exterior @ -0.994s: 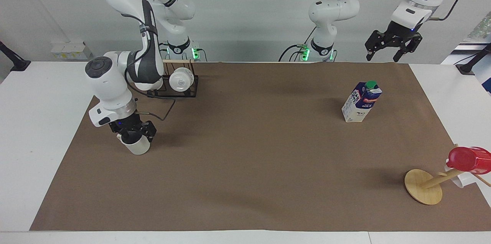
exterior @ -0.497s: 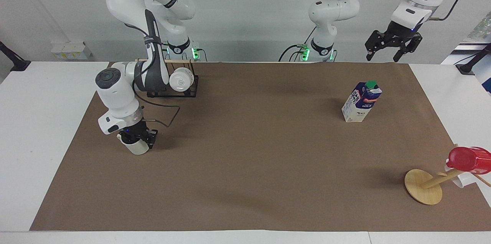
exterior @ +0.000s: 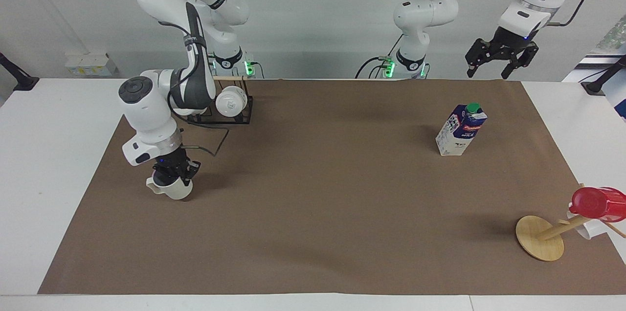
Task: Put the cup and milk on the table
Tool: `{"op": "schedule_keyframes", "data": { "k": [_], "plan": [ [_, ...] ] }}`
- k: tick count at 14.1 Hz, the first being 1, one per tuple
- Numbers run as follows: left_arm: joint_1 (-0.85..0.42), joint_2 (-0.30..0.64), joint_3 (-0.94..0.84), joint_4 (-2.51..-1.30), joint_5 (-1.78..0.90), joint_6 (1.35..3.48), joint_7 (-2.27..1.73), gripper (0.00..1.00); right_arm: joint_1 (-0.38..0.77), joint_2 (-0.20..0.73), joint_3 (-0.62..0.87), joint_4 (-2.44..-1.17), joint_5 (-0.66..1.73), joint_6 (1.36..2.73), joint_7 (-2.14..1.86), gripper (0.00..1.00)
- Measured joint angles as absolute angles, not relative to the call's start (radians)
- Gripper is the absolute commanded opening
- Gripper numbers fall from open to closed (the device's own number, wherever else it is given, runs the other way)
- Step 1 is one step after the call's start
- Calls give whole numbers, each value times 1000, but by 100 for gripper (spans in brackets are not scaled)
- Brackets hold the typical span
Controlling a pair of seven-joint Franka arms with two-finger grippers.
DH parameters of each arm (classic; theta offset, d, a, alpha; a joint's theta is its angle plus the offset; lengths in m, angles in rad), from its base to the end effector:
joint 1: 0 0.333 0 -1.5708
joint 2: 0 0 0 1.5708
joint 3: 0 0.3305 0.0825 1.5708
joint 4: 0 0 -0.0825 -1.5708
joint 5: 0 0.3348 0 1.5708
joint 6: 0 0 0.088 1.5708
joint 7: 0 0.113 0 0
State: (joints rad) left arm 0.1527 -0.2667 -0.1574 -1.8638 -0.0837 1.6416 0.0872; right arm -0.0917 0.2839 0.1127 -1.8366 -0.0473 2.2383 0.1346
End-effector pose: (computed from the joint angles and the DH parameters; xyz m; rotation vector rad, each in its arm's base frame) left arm 0.4233 -0.0211 0.6367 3.0978 -0.1288 0.0670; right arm 0.6009 0.0055 0.4217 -3.1309 0.1455 -0.1884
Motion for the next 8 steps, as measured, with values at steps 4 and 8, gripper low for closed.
{"op": "schedule_keyframes", "data": {
  "k": [4,8],
  "plan": [
    [153,-267,-157,-1864,-84,1642,87,100,69,251,117,-1727,-47,2105,346,0],
    [153,-267,-157,-1864,-84,1642,87,100,258,274,121,-1620,-48,2006,564,0]
  ]
}}
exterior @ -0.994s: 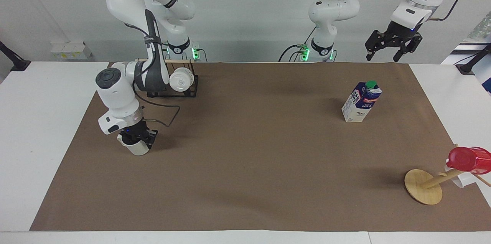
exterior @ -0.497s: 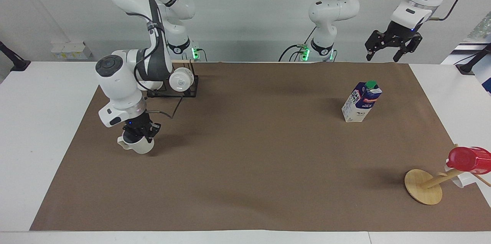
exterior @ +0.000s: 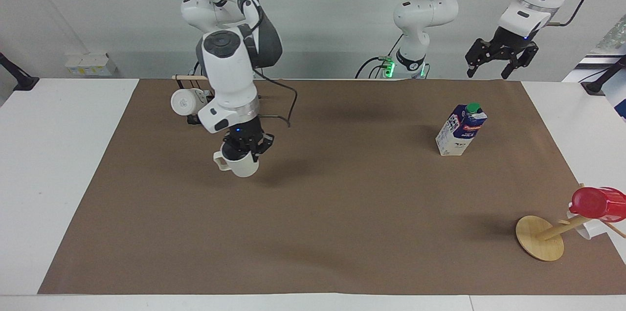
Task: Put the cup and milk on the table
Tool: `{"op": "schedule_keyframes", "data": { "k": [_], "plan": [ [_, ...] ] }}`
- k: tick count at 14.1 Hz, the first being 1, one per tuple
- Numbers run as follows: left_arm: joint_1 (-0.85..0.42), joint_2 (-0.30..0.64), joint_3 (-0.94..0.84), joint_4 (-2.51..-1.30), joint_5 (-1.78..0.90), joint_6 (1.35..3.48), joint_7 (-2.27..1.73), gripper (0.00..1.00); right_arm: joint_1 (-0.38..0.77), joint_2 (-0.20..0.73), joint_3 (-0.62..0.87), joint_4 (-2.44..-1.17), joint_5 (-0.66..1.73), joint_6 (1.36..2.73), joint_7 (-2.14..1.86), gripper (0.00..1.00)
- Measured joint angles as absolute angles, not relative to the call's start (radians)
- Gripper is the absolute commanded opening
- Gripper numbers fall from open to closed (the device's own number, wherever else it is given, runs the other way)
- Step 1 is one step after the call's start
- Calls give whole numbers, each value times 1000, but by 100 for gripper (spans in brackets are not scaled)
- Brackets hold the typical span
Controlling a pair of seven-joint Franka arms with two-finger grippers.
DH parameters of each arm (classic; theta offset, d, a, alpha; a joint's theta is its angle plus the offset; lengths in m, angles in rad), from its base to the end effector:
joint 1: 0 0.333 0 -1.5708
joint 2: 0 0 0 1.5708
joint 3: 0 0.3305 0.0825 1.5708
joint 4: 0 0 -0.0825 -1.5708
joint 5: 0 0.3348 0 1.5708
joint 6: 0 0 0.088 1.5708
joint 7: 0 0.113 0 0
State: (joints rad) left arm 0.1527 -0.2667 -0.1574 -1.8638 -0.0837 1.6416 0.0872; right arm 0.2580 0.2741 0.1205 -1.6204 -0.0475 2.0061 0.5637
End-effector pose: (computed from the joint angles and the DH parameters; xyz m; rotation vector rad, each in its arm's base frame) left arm 0.4233 -0.0211 0.6367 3.0978 -0.1288 0.0670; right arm 0.5731 0.2158 0.4991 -3.0845 0.2689 -0.1654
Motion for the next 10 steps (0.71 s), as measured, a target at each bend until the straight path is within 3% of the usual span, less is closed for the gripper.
{"op": "schedule_keyframes", "data": {
  "k": [10],
  "plan": [
    [152,-267,-188,-1859,-84,1635,87,100,594,569,117,-1304,-121,1910,1062,0]
  ]
}}
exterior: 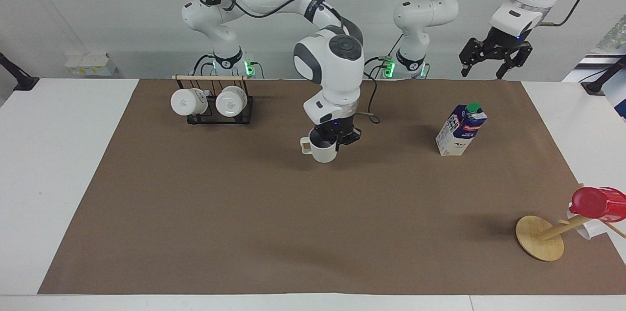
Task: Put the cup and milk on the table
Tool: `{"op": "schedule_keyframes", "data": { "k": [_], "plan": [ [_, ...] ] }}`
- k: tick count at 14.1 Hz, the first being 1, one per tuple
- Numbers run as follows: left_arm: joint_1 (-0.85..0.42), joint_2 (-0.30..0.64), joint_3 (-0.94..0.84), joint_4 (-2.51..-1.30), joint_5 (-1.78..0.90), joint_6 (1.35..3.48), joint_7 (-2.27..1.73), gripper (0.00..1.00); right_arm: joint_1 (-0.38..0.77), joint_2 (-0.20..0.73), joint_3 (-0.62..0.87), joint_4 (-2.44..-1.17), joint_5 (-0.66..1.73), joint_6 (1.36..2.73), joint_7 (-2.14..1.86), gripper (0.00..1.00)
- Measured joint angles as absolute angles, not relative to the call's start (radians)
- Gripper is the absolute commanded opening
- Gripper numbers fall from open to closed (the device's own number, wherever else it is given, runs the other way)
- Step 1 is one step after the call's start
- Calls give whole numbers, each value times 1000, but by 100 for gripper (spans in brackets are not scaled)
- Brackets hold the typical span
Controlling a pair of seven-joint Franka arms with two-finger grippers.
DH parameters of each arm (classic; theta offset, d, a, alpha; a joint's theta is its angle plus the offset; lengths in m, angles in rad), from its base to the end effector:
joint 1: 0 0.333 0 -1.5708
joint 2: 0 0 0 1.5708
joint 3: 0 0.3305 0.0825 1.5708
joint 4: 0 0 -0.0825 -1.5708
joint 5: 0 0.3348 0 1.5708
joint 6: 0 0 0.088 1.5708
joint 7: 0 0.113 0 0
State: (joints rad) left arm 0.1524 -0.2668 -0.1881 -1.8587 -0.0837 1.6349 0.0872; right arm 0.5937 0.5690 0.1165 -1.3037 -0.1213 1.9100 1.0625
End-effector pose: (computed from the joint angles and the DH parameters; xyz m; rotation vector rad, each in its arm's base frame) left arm 0.4222 -0.0363 0.6375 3.1028 -0.1764 0.0614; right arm 0.5367 0.4240 0.4384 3.0946 -0.5213 0.1050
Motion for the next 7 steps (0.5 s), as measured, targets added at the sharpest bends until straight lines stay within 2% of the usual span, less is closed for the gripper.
{"op": "schedule_keyframes", "data": {
  "k": [3,7],
  "plan": [
    [153,-267,-182,-1858,-84,1617,87,100,662,618,115,-1287,-146,1936,1167,0],
    [154,-267,-165,-1859,-84,1610,87,100,677,651,114,-1294,-188,1991,1200,0]
  ]
}}
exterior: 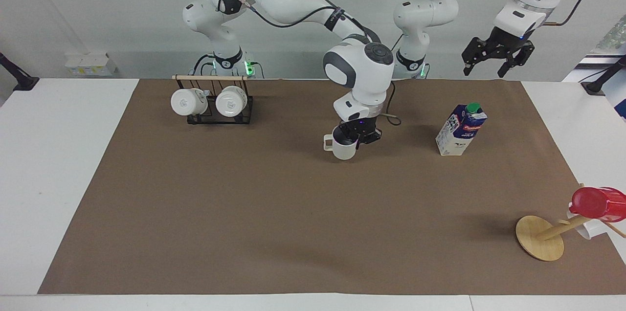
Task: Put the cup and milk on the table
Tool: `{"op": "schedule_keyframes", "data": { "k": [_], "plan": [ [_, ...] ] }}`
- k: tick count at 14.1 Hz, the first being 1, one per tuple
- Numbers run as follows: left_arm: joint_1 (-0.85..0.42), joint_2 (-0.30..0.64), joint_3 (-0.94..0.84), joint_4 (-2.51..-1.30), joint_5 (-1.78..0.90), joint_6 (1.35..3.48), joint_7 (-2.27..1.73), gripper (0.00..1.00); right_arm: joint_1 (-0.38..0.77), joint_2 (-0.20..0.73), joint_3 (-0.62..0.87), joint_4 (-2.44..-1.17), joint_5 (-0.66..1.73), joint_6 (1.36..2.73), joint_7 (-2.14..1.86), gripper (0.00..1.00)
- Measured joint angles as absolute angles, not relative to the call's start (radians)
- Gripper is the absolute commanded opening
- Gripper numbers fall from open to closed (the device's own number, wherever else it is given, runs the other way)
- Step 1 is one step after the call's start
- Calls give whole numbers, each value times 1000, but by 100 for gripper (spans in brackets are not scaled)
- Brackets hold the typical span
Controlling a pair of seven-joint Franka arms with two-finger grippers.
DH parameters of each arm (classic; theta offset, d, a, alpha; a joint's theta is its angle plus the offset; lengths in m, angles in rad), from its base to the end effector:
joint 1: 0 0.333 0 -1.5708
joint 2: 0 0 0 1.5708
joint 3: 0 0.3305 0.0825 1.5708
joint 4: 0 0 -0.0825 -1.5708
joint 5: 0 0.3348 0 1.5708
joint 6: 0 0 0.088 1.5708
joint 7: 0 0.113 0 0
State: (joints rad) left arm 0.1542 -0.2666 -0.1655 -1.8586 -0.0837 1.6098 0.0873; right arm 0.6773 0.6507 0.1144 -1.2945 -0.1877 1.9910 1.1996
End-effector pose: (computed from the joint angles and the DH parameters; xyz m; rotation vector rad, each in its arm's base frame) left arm 0.4199 -0.0246 0.6358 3.0987 -0.1403 0.0248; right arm 0.5156 0.4751 0.3938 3.0709 -0.5596 0.1797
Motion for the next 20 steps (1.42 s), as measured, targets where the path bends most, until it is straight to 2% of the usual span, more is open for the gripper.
{"op": "schedule_keyframes", "data": {
  "k": [4,5,7,8,10,11,15,20],
  "plan": [
    [156,-253,-165,-1883,-84,1626,88,100,668,655,108,-1356,-222,2054,1200,0],
    [159,-246,-165,-1899,-84,1650,88,100,664,653,108,-1373,-222,2076,1200,6],
    [172,-236,-165,-1950,-84,1711,91,100,660,643,108,-1404,-222,2113,1200,33],
    [178,-232,-164,-1974,-84,1741,102,100,659,636,108,-1415,-222,2121,1200,64],
    [184,-228,-164,-2011,-84,1791,116,100,657,631,108,-1424,-222,2123,1200,91],
    [186,-227,-164,-2027,-84,1816,121,100,655,629,108,-1424,-222,2126,1200,100],
    [190,-221,-164,-2108,-84,1925,175,100,644,608,107,-1409,-222,2132,1200,100],
    [191,-193,-165,-2210,-84,2064,220,100,589,500,107,-1396,-219,2082,1200,100]
  ]
}}
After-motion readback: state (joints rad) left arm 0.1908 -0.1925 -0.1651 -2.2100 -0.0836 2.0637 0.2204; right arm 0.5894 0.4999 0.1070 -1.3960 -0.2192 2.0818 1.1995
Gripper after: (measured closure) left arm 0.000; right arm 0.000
